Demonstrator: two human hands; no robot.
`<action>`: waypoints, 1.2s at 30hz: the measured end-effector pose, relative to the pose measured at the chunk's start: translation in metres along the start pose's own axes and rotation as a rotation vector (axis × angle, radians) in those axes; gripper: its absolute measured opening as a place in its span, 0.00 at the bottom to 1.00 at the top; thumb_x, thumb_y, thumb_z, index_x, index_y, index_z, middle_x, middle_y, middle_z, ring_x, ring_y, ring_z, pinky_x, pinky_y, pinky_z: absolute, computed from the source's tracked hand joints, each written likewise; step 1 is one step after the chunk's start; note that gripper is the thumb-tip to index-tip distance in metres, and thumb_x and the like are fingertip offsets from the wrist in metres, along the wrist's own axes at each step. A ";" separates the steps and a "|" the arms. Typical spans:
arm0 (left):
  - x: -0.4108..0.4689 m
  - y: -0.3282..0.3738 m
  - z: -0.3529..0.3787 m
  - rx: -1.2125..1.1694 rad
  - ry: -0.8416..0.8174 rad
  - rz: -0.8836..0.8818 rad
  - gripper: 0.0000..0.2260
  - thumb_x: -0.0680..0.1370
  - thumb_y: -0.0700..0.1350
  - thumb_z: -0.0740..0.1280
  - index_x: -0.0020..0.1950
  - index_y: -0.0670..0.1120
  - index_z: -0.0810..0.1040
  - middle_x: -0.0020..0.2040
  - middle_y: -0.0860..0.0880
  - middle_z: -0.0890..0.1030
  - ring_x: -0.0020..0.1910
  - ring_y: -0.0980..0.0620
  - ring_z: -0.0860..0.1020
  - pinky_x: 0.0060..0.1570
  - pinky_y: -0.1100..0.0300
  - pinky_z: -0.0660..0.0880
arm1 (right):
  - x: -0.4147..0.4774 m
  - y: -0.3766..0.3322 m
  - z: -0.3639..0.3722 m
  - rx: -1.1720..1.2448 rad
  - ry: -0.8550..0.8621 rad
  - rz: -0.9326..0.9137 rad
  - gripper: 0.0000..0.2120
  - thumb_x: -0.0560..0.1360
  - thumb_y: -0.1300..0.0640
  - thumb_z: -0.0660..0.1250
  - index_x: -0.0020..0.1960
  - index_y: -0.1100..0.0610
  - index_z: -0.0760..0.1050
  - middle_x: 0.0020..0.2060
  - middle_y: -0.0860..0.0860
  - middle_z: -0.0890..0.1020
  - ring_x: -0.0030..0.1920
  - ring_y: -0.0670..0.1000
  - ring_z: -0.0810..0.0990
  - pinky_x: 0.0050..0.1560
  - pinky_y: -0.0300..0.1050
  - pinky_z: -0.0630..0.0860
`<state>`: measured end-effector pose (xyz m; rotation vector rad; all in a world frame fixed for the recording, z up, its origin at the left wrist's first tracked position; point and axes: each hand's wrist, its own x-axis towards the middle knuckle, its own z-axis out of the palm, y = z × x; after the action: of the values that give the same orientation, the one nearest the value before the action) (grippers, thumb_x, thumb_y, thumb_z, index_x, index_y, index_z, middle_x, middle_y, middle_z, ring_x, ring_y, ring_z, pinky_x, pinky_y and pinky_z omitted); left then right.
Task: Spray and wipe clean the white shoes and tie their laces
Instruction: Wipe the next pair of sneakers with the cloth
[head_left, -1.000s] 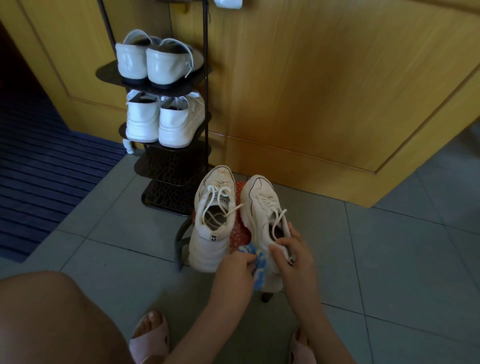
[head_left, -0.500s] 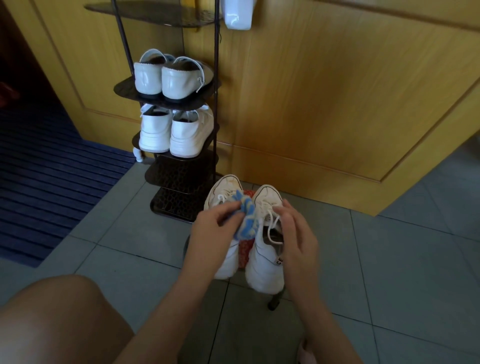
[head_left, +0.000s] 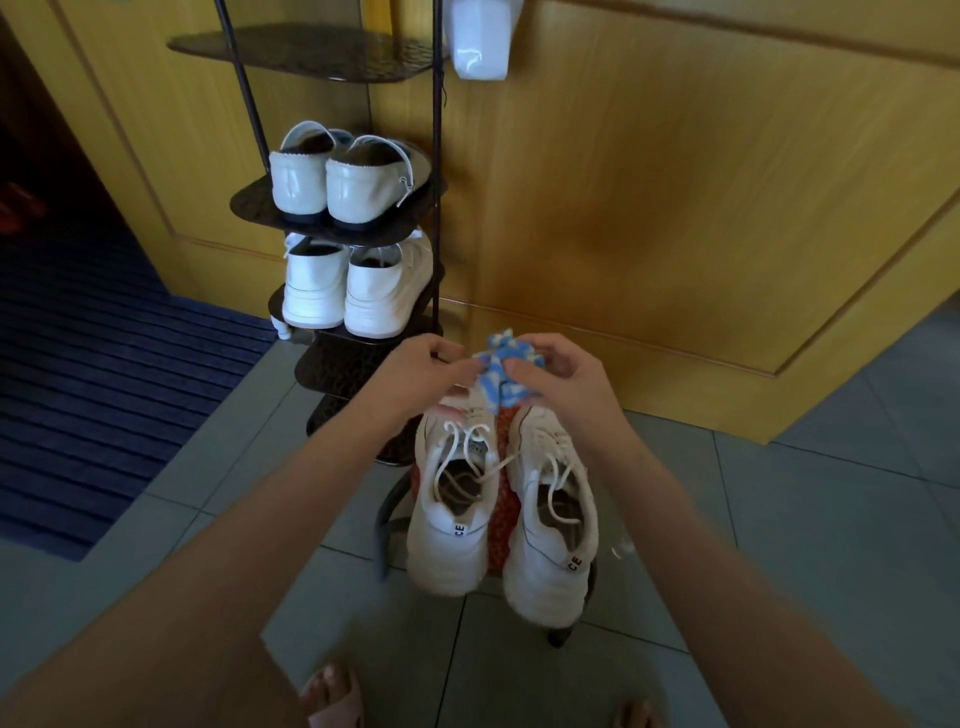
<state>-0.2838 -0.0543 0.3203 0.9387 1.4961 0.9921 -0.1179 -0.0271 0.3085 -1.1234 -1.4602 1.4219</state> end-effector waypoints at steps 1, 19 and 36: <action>0.009 -0.002 -0.006 0.070 0.033 0.010 0.17 0.76 0.42 0.68 0.62 0.39 0.71 0.56 0.39 0.78 0.52 0.46 0.79 0.42 0.54 0.81 | 0.012 0.000 -0.004 0.008 0.014 0.018 0.09 0.73 0.62 0.71 0.52 0.58 0.77 0.50 0.56 0.82 0.49 0.55 0.82 0.49 0.48 0.81; 0.064 -0.050 -0.003 0.712 -0.158 -0.080 0.27 0.68 0.63 0.70 0.60 0.47 0.76 0.56 0.51 0.79 0.52 0.54 0.77 0.53 0.58 0.76 | 0.120 0.079 0.009 -0.878 -0.549 -0.123 0.16 0.78 0.55 0.64 0.66 0.51 0.74 0.70 0.50 0.69 0.66 0.47 0.69 0.54 0.32 0.64; 0.059 -0.074 0.004 0.657 0.029 -0.070 0.40 0.58 0.68 0.69 0.66 0.51 0.70 0.63 0.52 0.73 0.61 0.52 0.73 0.60 0.54 0.72 | 0.109 0.083 0.003 -0.794 -0.486 -0.118 0.18 0.78 0.57 0.62 0.68 0.51 0.72 0.72 0.42 0.65 0.64 0.39 0.71 0.55 0.26 0.66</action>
<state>-0.2911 -0.0247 0.2309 1.3156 1.9099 0.4550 -0.1470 0.0744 0.2208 -1.1443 -2.5309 1.0805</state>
